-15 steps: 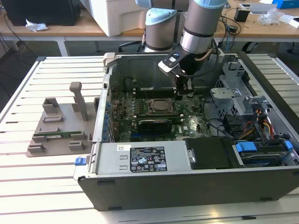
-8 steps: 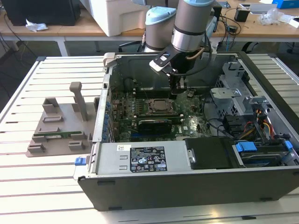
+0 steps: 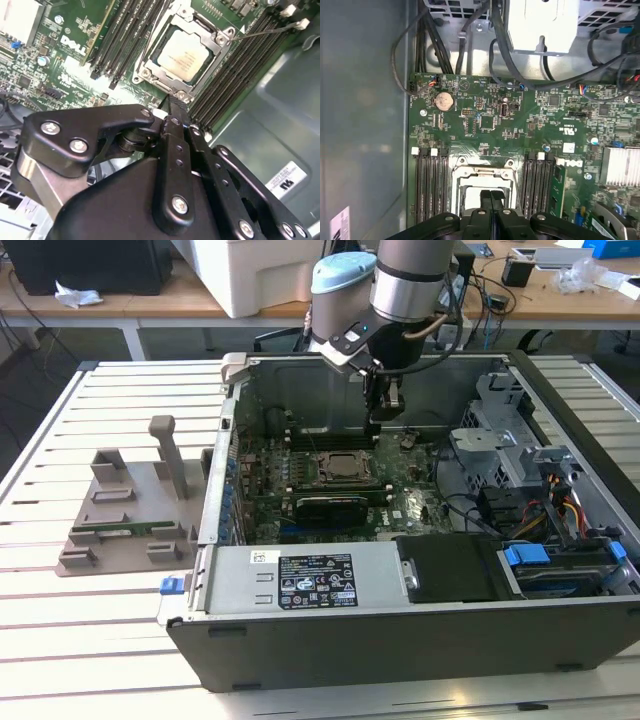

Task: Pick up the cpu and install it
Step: 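Close the cpu cover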

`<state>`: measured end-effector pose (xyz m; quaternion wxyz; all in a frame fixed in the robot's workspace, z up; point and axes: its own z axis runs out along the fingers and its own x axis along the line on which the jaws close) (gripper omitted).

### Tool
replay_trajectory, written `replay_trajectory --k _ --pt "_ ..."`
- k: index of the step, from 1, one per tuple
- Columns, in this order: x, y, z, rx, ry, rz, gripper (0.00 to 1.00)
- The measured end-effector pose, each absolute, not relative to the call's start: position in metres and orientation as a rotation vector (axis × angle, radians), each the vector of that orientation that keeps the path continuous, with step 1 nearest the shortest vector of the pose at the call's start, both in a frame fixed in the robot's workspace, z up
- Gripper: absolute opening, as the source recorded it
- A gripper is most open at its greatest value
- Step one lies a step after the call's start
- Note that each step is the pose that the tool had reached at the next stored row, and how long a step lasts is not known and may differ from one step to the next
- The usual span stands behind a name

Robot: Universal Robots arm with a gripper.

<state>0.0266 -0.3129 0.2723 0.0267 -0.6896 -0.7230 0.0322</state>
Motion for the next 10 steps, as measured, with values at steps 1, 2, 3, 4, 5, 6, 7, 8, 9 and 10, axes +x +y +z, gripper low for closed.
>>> replay_trajectory --k 1,2,3,4,5,6,7,8,9,10 --pt "0.0266 -0.3129 0.2729 -2.130 -2.233 0.099 0.11" --pt "0.0266 -0.3129 0.2729 -2.130 -2.233 0.099 0.11" --pt "0.0266 -0.3129 0.2729 -2.130 -2.233 0.099 0.11" --pt "0.0266 -0.3129 0.2732 -2.130 -2.234 0.100 0.11" --pt "0.0266 -0.3129 0.2733 -2.130 -2.233 0.099 0.11" --pt "0.0266 -0.3129 0.2733 -2.130 -2.233 0.099 0.11" --pt "0.0266 -0.3129 0.2734 -2.130 -2.233 0.099 0.11" --pt "0.0266 -0.3129 0.2734 -2.130 -2.233 0.099 0.11" --pt "0.0266 -0.3129 0.2735 -2.130 -2.233 0.099 0.11" --pt "0.0266 -0.3129 0.2735 -2.130 -2.233 0.099 0.11"
